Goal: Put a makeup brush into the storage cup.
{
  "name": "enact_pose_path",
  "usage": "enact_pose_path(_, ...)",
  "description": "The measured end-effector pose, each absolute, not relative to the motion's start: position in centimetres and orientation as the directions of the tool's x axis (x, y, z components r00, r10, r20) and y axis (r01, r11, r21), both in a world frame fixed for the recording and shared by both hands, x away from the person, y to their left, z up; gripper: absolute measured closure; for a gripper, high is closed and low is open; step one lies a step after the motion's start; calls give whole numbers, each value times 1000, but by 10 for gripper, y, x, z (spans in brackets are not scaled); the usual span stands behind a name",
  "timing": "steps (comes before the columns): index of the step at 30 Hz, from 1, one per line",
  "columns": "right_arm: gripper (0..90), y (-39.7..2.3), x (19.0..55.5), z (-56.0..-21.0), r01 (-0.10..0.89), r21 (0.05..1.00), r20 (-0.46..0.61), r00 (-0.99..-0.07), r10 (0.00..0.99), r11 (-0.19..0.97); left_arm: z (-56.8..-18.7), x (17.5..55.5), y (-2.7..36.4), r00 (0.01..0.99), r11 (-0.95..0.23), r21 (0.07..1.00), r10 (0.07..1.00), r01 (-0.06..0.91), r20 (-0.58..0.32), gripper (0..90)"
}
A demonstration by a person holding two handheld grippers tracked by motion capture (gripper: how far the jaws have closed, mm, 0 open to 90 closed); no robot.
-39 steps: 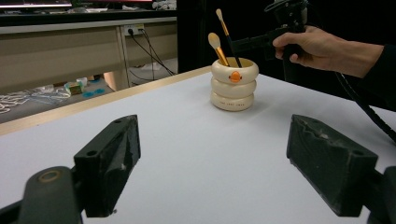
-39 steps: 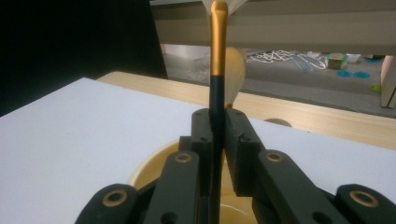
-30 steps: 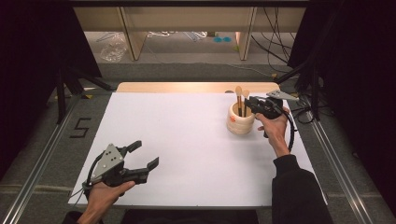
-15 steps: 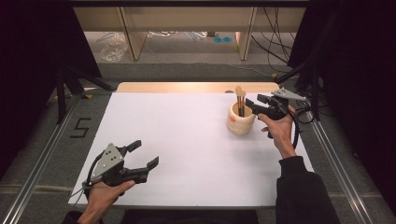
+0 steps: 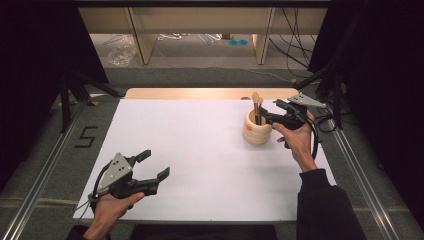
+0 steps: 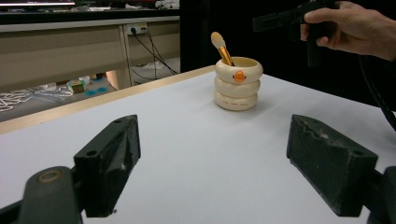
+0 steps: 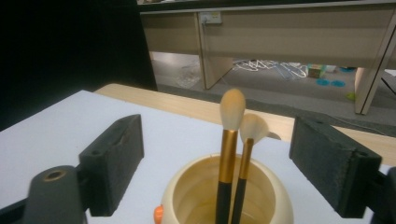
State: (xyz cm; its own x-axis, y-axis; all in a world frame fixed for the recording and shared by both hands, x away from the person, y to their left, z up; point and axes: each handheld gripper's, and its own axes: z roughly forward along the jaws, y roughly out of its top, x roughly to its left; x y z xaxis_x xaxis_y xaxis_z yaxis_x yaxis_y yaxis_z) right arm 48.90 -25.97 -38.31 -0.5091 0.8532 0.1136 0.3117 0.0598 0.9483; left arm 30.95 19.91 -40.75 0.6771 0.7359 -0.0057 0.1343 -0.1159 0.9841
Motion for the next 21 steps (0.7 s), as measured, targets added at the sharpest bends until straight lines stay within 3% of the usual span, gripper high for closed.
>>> enact_pose_path(21, 163, -230, 453, -368, 254, 963, 83, -594, 800, 88, -408, 312, 200, 685, -129, 984, 729, 122, 10, 175)
